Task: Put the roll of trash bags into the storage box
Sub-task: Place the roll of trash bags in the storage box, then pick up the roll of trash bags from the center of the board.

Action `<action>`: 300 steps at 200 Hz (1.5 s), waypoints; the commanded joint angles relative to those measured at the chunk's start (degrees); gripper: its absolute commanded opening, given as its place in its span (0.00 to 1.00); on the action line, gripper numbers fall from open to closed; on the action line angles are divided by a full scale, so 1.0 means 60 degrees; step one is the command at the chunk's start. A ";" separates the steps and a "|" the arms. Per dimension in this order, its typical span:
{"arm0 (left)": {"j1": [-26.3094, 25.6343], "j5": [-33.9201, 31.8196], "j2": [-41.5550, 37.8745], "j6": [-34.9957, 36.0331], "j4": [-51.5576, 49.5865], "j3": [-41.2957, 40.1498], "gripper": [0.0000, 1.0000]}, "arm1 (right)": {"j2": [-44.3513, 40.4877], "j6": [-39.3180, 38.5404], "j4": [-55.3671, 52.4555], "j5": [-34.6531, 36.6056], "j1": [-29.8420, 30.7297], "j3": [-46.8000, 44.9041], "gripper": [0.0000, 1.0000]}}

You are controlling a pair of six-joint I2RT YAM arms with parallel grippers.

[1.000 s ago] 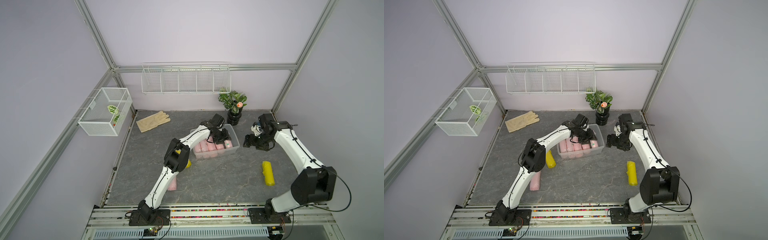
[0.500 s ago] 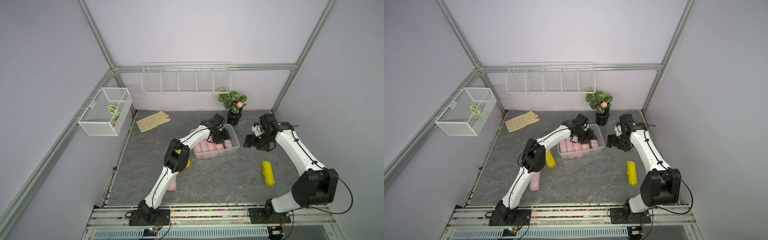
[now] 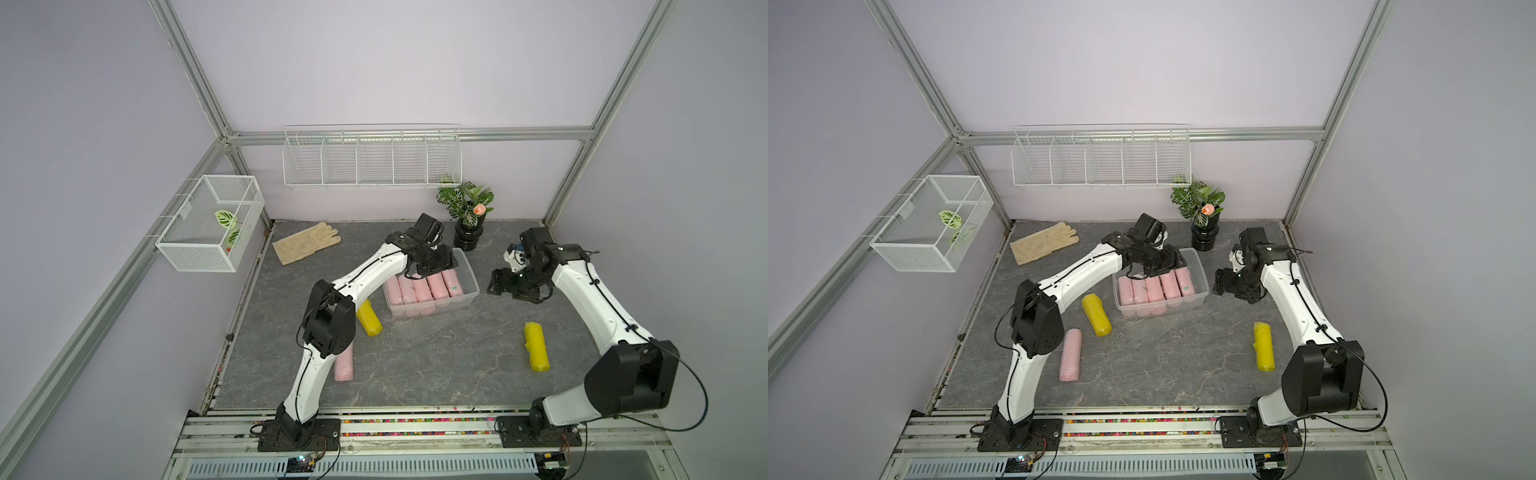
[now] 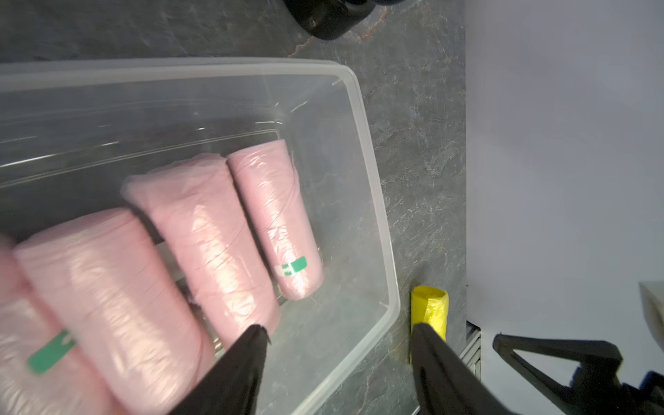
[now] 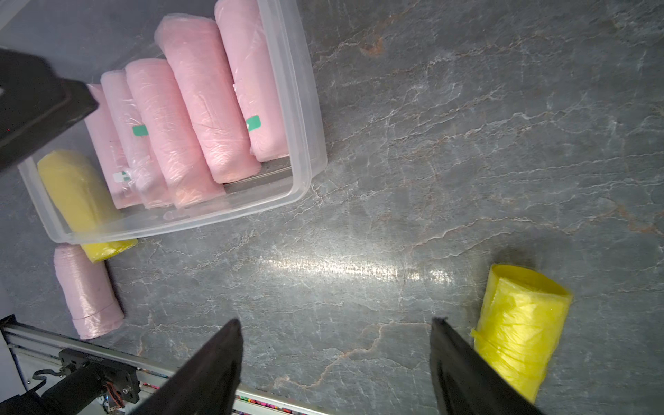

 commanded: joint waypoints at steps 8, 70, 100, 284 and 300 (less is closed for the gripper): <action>-0.0010 -0.1483 -0.1760 0.0811 -0.0616 -0.1685 0.73 | -0.0298 -0.0119 0.0045 -0.0121 -0.0056 -0.0155 0.83; 0.0076 -0.4050 -0.5715 0.0628 -0.2508 -0.5773 0.85 | -0.0257 -0.0147 0.0108 -0.0210 -0.0048 -0.0167 0.83; 0.0088 -0.4427 -0.6719 0.0468 -0.3178 -0.7374 0.93 | -0.0213 -0.0146 0.0139 -0.0226 -0.0057 -0.0153 0.83; 0.1354 -0.3551 -0.6731 0.0752 -0.3413 -1.0147 0.99 | -0.0161 -0.0176 0.0146 -0.0153 -0.0056 -0.0276 0.83; 0.1371 -0.3550 -0.6535 0.0747 -0.3421 -1.0153 0.98 | -0.0183 -0.0173 0.0138 -0.0150 -0.0056 -0.0287 0.83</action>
